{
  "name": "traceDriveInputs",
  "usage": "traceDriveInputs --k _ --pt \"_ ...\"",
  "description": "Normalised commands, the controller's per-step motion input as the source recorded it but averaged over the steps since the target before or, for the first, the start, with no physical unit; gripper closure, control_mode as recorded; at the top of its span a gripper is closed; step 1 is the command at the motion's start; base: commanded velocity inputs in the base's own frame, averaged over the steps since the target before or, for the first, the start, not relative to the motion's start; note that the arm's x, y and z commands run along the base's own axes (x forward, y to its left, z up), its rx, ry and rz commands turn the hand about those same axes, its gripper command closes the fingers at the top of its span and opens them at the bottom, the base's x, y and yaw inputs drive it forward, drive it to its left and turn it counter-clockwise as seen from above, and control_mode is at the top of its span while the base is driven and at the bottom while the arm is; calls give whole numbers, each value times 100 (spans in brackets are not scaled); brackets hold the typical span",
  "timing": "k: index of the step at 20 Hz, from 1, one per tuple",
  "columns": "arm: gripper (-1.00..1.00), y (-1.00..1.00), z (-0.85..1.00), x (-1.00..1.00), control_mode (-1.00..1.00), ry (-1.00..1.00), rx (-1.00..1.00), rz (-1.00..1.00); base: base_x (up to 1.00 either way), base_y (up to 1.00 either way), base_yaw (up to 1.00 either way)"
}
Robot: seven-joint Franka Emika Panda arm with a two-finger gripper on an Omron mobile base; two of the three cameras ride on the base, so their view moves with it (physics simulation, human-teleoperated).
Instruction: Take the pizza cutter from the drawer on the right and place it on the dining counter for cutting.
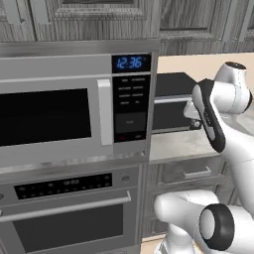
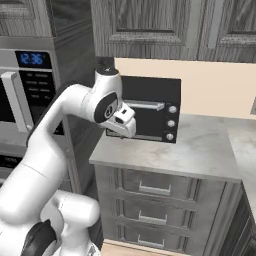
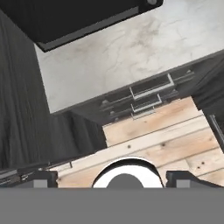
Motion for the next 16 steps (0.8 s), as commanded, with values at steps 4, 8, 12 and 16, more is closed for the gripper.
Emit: traceDriveInputs --k 4,8,12,16 --pt "-100 -36 -51 -9 -100 -4 12 -47 0 0 0" --pt "-100 -29 -60 0 -100 -8 18 -51 0 0 0" --pt "-100 -57 -63 0 -100 -8 24 -42 0 0 0" --pt "-100 -47 -61 0 -100 -13 24 -29 0 0 0"
